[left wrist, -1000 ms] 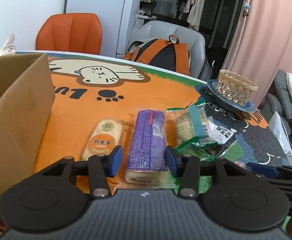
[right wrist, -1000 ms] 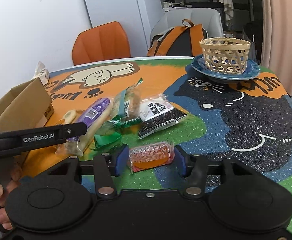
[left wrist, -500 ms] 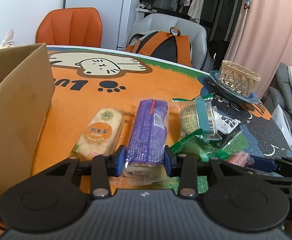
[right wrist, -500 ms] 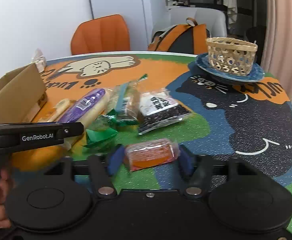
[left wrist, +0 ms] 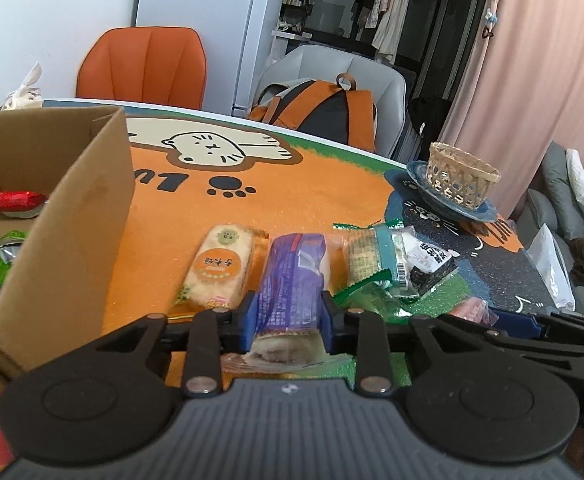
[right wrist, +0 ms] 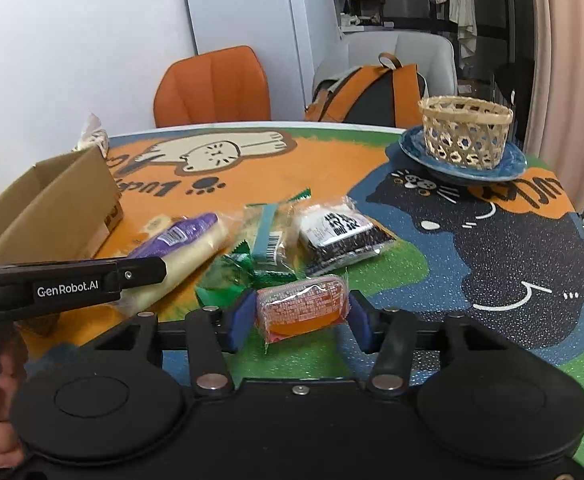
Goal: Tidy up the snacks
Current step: 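Lift the purple roll with the left tool while the right lifts the orange packet, then carry the purple roll in the left tool while the right carries the orange packet to the box, then open the left tool over the box while the right tool releases the orange packet inside, then move both open tools back from the box to the loose snacks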
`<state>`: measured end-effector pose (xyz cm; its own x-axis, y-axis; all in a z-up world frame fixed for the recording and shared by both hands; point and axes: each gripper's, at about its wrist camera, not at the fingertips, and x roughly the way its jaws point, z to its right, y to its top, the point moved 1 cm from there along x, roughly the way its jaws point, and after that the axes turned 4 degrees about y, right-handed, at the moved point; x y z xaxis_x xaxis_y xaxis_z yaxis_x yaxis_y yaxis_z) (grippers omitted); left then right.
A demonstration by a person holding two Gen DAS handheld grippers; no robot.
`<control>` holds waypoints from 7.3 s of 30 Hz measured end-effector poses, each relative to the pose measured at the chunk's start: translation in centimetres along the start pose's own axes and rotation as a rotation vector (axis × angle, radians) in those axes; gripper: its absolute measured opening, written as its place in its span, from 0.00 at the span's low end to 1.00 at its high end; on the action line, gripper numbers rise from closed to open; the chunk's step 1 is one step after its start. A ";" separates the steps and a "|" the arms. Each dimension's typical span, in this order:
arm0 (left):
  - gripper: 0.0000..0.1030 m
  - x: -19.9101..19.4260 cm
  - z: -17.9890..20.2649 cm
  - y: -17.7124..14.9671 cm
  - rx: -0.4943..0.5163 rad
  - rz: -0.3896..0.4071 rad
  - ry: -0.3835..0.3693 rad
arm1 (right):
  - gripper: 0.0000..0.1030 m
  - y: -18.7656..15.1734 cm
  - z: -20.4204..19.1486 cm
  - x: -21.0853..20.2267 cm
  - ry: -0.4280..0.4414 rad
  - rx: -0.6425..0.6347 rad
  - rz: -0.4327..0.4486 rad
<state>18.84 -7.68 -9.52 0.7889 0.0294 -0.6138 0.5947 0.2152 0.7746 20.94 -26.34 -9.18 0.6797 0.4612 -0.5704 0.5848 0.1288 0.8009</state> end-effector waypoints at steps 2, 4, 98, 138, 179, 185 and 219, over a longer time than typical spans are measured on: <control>0.29 -0.4 -0.2 -0.2 -0.001 -0.009 -0.009 | 0.48 0.0 -0.3 -0.2 0.004 -0.002 0.003; 0.29 -0.8 -0.3 -0.5 0.004 -0.020 -0.016 | 0.48 0.0 -0.6 -0.4 0.008 -0.007 0.005; 0.28 -9.1 -15.9 5.7 -0.185 0.168 0.130 | 0.49 7.2 -16.9 0.3 0.186 -0.174 0.124; 0.79 -12.6 -18.8 3.8 -0.242 0.173 0.185 | 0.84 6.3 -19.5 -1.5 0.206 -0.161 0.114; 0.93 -10.8 -6.5 2.5 -0.050 0.118 -0.001 | 1.00 2.9 -6.1 -6.1 0.058 0.037 0.107; 0.91 -10.1 -5.0 2.4 -0.020 0.123 -0.009 | 0.99 2.5 -4.9 -6.1 0.055 0.039 0.111; 0.54 -3.2 -0.9 -0.1 -0.007 0.056 -0.017 | 0.66 1.3 -1.2 -1.7 0.099 0.133 0.027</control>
<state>16.12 -6.94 -7.78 0.8233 0.0248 -0.5671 0.5488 0.2202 0.8064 19.97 -25.88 -6.93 0.6529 0.5482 -0.5227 0.6246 0.0009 0.7810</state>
